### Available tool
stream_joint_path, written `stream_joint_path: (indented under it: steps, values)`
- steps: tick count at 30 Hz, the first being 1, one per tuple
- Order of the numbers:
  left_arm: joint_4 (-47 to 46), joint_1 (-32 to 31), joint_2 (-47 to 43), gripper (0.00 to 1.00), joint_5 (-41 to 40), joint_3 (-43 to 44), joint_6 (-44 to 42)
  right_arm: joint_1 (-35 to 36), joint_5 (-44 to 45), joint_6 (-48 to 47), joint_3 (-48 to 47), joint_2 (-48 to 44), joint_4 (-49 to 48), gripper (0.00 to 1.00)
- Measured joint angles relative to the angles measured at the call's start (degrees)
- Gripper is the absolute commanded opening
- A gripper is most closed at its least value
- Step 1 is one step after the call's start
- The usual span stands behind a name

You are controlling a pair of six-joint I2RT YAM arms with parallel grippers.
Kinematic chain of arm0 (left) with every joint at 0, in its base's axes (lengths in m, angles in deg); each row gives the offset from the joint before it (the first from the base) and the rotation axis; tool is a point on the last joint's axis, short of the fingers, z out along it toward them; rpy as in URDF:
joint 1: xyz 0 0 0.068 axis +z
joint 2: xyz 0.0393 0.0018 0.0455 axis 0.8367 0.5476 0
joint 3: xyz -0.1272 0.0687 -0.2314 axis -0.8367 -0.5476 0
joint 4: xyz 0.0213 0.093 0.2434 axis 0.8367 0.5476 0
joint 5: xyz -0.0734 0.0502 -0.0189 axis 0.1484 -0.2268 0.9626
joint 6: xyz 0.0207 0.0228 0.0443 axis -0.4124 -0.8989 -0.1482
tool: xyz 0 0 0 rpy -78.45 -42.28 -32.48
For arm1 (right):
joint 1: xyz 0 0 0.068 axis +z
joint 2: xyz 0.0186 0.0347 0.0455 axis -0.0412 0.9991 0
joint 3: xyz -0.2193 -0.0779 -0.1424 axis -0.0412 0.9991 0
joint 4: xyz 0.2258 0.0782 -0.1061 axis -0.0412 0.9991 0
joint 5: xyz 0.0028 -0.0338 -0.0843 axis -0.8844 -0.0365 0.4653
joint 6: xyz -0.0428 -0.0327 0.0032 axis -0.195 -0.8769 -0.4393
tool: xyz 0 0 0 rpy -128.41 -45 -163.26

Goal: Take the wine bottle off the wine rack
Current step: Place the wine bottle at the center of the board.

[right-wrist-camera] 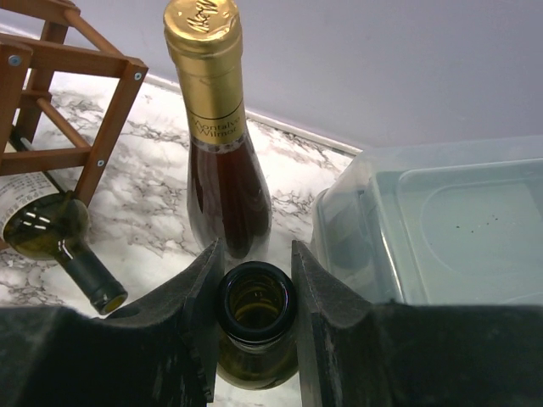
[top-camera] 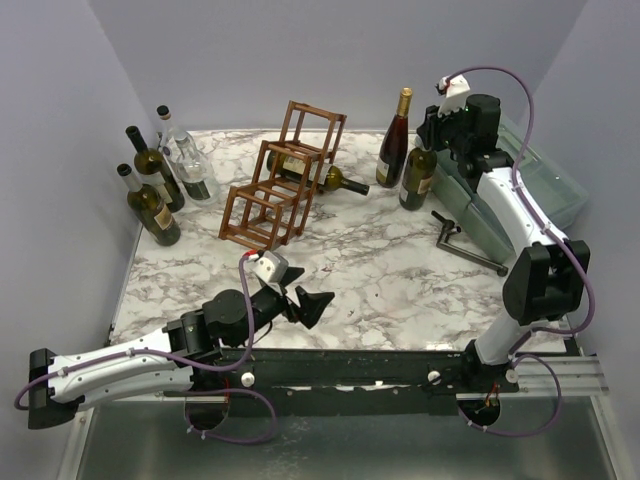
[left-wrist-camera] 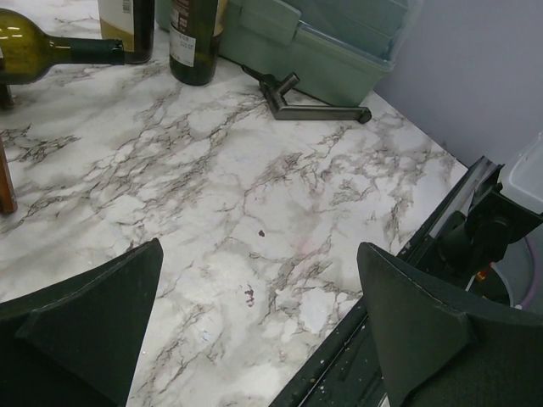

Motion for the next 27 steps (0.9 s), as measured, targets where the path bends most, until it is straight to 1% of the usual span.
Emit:
stream_joint_path:
  steps: [5,9,12,14,18,20,25,27]
  values:
    - [1.03,0.00,-0.48,0.98,-0.24,-0.15,0.42,-0.15,0.22,-0.02,-0.81,0.94,-0.55,0.20]
    - [1.66,0.00,-0.70,0.98,-0.37,-0.15,0.68,-0.52,0.26,0.00,-1.64,2.01,-1.38,0.22]
    - [2.23,0.00,-1.27,0.99,-0.39,-0.24,0.92,-0.85,0.28,0.02,-2.62,2.99,-1.57,0.27]
    - [2.49,0.00,-1.97,0.99,-0.48,-0.28,1.11,-1.09,0.42,0.00,-2.91,3.45,-2.05,0.33]
    - [2.69,0.00,-3.45,0.99,-0.70,-0.57,1.42,-1.33,0.46,0.04,-2.91,3.56,-2.43,0.53]
    - [2.93,0.00,-4.35,0.99,-0.96,-0.57,1.53,-1.33,0.61,0.15,-2.99,3.56,-3.30,0.60]
    - [3.63,0.00,-5.55,0.99,-1.18,-0.57,1.77,-1.31,0.63,0.46,-3.54,3.43,-5.27,0.69]
    - [3.78,0.00,-5.86,0.99,-1.18,-0.57,1.84,-1.33,0.63,0.50,-3.54,3.13,-5.38,0.75]
